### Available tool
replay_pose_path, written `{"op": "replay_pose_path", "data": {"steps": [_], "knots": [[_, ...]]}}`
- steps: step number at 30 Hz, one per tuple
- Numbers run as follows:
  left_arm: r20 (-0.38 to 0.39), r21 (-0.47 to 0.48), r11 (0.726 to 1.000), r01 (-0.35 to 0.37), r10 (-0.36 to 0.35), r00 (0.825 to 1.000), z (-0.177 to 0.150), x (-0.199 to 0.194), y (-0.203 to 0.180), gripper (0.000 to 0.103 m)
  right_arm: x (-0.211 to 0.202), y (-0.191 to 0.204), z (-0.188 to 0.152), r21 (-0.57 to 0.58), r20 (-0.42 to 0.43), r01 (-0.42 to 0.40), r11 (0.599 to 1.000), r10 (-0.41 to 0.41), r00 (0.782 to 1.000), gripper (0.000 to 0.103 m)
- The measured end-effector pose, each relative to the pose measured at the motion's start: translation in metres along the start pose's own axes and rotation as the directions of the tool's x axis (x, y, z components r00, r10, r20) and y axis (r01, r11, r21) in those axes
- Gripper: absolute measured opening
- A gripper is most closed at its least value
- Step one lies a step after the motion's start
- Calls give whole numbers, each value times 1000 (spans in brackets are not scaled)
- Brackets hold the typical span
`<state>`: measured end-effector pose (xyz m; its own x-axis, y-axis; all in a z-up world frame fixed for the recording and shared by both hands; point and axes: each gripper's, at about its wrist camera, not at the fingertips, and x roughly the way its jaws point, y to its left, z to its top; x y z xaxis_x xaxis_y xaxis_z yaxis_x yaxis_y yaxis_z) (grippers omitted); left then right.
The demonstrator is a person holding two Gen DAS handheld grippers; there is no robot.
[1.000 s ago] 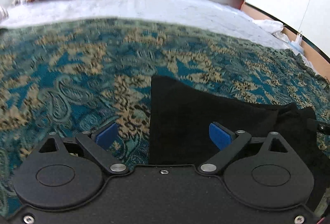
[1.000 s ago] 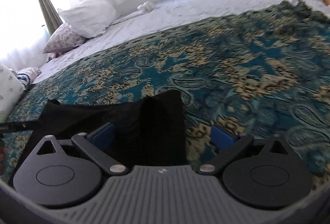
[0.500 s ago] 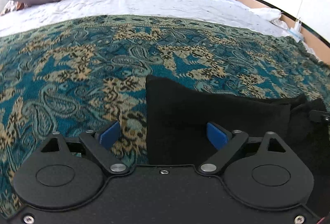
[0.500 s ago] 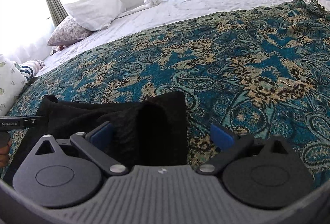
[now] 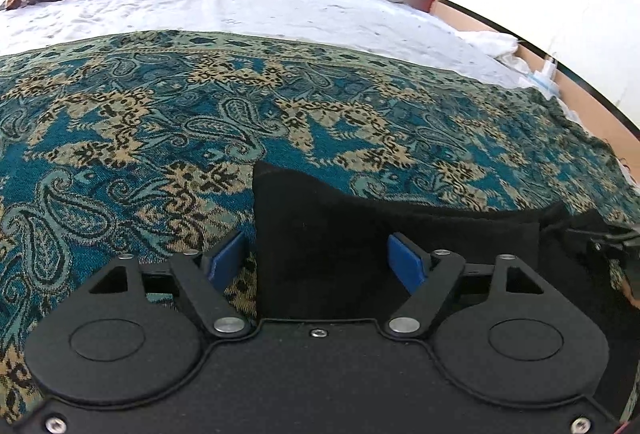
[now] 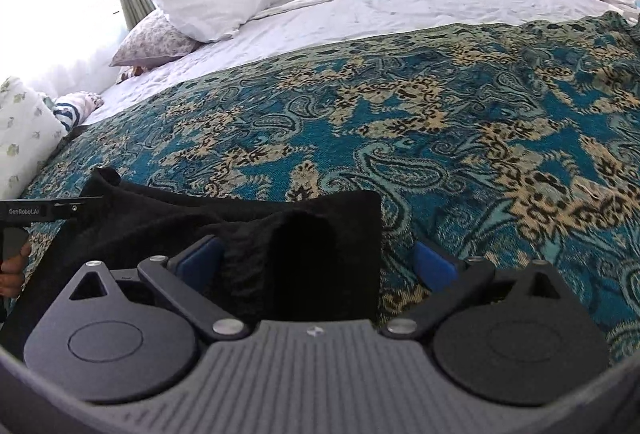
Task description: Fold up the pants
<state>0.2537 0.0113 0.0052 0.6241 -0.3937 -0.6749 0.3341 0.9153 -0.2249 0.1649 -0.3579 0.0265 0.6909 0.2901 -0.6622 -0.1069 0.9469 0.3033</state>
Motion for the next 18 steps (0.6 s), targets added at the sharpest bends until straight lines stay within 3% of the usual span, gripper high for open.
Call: {"op": "replay_pose_path", "data": {"steps": [11,18], "knots": [[-10,31,998,59,-59,998,2,6,-1,79,8,4,3,-30,-12,-61,998,61,998,100],[-23,-37,990,135,-136,990,7,6,14,78,7,0,6,-20,-22,-102,995,101,995,89]]}}
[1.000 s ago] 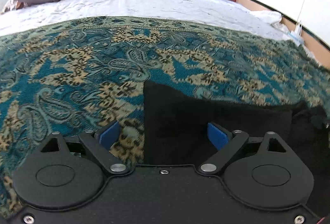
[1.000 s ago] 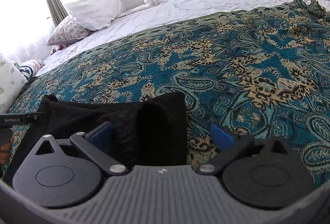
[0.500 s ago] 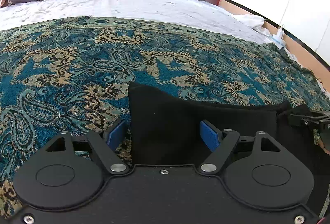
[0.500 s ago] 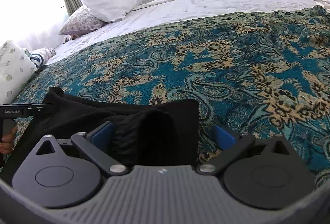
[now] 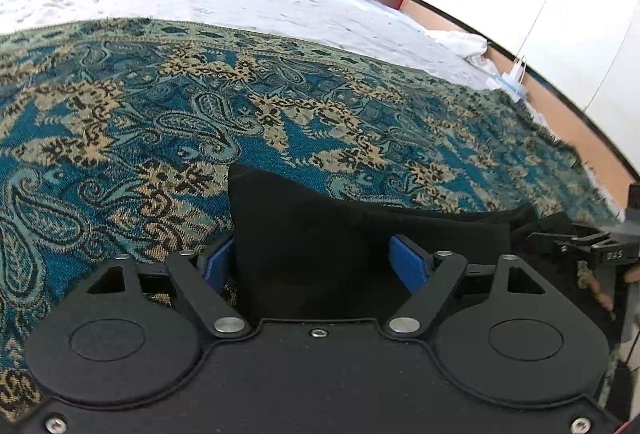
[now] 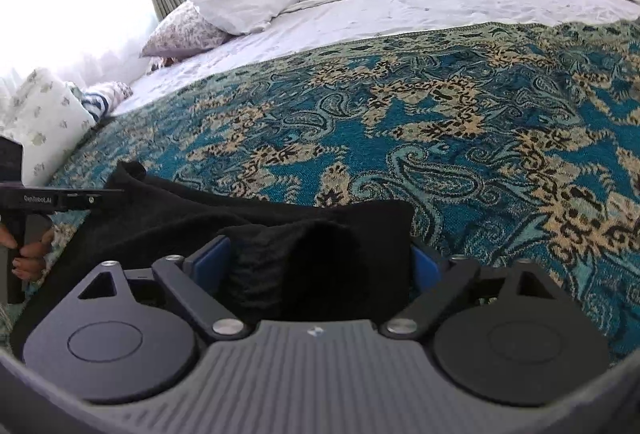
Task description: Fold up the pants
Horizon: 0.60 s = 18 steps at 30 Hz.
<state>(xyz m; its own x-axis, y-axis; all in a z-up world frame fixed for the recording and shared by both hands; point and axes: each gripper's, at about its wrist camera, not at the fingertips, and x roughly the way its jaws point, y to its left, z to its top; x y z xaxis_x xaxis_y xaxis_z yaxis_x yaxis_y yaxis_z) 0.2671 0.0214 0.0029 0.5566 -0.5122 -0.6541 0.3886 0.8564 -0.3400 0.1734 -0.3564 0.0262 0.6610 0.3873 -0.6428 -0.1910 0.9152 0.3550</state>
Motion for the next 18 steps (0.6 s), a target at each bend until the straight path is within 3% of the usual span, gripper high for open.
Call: {"op": "replay_pose_path", "data": {"steps": [4,8,18], "knots": [[15,-33,999,28,-28,999,0,4,1,78,3,2,1,-1,0,-2,1000,2,1000,85],[15,-25,999,29,-28,999,-1,4,-3,76,2,3,1,26,-11,-49,998,50,999,66],[17,9,999,35,-35,999,-6,4,-3,76,2,7,-2,20,-6,-52,998,52,999,66]]}}
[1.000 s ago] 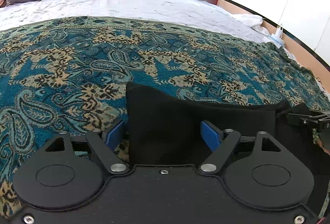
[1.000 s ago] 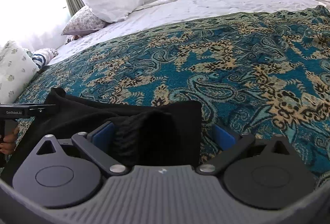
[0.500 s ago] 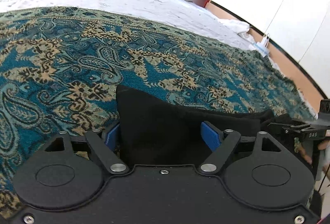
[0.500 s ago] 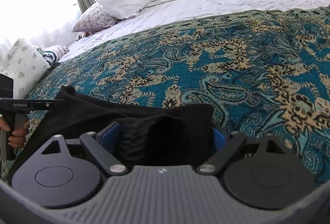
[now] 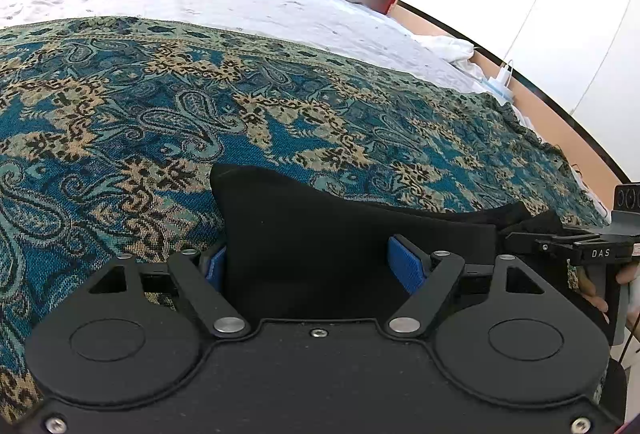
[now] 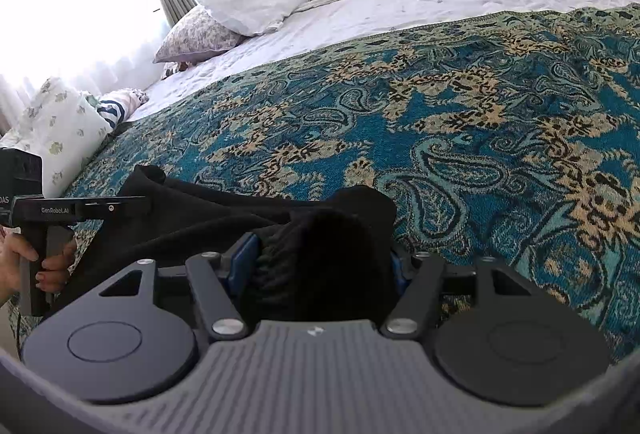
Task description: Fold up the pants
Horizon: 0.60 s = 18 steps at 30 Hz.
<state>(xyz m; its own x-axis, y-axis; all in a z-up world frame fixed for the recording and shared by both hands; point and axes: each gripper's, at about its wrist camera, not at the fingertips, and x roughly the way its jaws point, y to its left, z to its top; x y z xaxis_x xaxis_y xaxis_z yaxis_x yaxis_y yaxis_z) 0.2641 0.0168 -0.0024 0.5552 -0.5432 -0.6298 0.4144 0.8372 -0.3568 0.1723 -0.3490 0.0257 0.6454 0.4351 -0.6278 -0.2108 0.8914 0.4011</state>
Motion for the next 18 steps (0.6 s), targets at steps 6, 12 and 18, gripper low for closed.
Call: {"op": "replay_pose_path", "data": {"steps": [6,12,18], "knots": [[-2,31,999,-14,14,1000,-1,1,-4,78,0,3,-2,-21,6,16,1000,-16,1000,66],[-1,45,998,-40,40,999,-2,3,-9,77,-1,4,-2,-26,9,21,999,-20,1000,66],[5,58,992,-108,107,994,-2,-3,-13,46,-3,4,-2,-10,10,24,1000,-24,1000,62]]}}
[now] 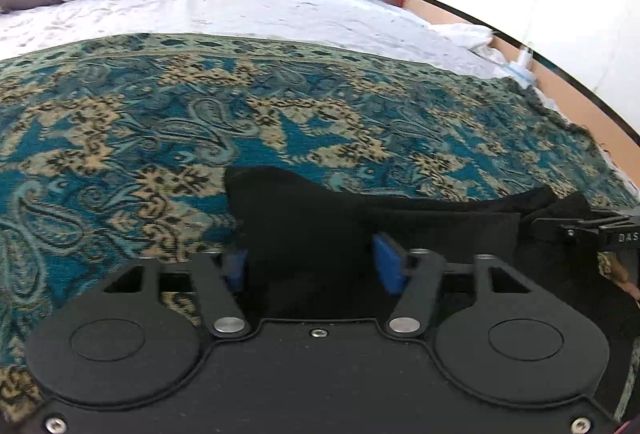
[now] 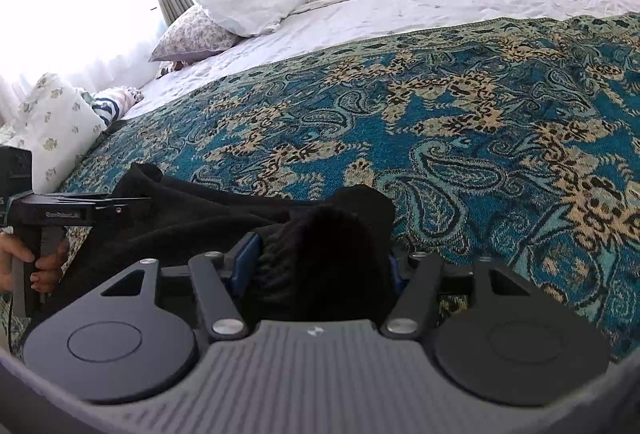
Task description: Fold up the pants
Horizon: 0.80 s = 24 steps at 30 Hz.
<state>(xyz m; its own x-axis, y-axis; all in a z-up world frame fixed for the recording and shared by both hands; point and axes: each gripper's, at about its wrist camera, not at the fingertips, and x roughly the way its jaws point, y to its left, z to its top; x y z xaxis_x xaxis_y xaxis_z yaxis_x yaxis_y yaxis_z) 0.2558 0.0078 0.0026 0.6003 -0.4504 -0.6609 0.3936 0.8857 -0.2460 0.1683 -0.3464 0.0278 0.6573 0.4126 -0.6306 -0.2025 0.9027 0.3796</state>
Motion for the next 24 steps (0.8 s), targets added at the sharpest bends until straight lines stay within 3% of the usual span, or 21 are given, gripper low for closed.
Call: {"op": "replay_pose_path", "data": {"steps": [3,6,11,17,24], "knots": [[4,-43,999,27,-26,1000,0,-7,2,26,-3,4,0,1,6,14,1000,-14,1000,55],[31,8,1000,-30,30,999,-1,-13,-12,22,-7,14,-1,4,26,26,1000,-26,999,40],[73,43,994,-104,101,992,2,-26,-31,13,-15,39,-1,-50,74,92,995,-88,993,36],[115,78,983,-165,156,981,10,-35,-38,11,-12,53,15,-59,118,148,987,-140,983,35],[124,30,972,-231,226,966,33,-18,-24,11,13,64,40,-78,128,188,979,-177,976,35]]}}
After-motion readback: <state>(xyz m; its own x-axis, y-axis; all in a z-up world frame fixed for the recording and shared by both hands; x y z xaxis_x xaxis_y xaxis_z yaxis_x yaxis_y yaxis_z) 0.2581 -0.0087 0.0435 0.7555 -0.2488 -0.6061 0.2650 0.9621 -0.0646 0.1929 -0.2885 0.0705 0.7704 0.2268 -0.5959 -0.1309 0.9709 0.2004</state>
